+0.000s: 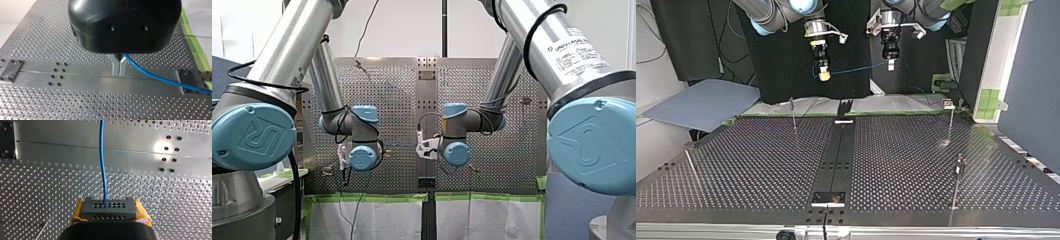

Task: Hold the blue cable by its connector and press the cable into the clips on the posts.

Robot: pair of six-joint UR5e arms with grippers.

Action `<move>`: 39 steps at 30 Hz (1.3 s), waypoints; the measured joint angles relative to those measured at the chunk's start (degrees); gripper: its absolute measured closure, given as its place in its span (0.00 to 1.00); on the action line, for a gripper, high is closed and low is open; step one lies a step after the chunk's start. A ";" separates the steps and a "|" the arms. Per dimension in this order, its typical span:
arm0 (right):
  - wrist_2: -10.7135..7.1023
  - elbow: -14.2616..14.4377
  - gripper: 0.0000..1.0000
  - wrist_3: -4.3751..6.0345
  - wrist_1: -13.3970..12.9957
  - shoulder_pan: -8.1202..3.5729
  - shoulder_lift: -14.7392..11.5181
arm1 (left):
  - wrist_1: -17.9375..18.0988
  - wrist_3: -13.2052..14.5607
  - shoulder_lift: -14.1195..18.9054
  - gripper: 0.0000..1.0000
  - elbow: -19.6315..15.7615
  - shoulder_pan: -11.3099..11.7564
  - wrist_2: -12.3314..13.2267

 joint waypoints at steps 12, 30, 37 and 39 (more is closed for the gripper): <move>0.00 0.00 1.00 0.00 0.00 0.00 0.00 | 0.00 0.00 0.00 1.00 0.00 0.00 0.00; 0.00 0.00 1.00 0.00 -0.08 0.00 0.00 | -2.19 0.32 -1.60 1.00 -0.15 0.32 0.08; 0.00 0.00 1.00 0.00 -0.09 0.00 0.00 | -4.43 0.35 -2.08 1.00 -0.17 0.35 0.09; 0.00 0.00 1.00 0.00 -0.09 0.00 0.00 | -4.51 0.35 -2.09 1.00 -0.17 0.35 0.09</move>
